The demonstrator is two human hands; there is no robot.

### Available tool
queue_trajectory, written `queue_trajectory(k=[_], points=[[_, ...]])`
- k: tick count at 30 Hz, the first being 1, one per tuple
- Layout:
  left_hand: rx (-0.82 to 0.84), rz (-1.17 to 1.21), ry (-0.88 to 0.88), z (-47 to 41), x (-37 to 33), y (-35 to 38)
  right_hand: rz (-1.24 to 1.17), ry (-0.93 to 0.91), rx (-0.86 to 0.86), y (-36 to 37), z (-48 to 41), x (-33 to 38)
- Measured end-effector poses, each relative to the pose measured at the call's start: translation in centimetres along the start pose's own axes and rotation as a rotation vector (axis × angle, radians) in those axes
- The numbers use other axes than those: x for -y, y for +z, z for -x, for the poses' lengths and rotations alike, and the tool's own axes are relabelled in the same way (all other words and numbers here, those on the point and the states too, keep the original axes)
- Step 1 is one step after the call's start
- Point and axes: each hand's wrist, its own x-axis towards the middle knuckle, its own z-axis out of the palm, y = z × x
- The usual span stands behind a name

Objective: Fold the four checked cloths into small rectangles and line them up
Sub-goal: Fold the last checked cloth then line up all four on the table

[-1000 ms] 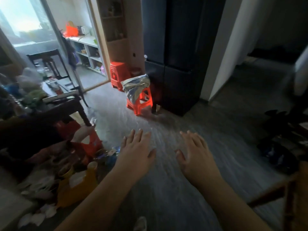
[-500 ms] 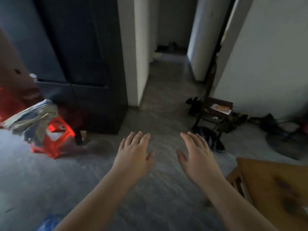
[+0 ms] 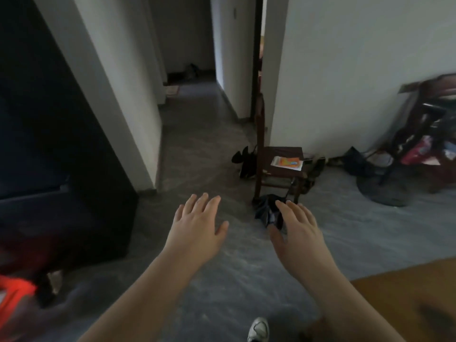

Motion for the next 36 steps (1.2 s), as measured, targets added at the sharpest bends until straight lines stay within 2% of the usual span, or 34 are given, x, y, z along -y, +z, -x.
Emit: queue_trajectory(k=[6,11,20,24,30,36], points=[[0.061,-0.047,0.078,-15.2,-4.6,0.7,0.010,0.019,-0.030,-3.4,-13.3,-4.5],[0.114,-0.021,0.215,-26.3,-10.4,2.1,0.011,0.127,-0.077,-6.2,-20.6,-8.9],[0.236,-0.029,0.559,-45.3,-22.3,8.9,0.025,0.490,-0.202,-8.2,-30.3,-20.8],[0.371,-0.052,0.735,-53.0,-28.1,11.7,0.008,0.707,-0.240,-9.6,-34.4,-24.9],[0.423,-0.096,1.094,-58.5,-40.3,14.6,-0.011,1.025,-0.418,-13.0,-35.6,-29.1],[0.480,-0.120,1.430,-56.0,-51.6,18.3,-0.100,1.315,-0.570,-15.3,-29.3,-32.6]])
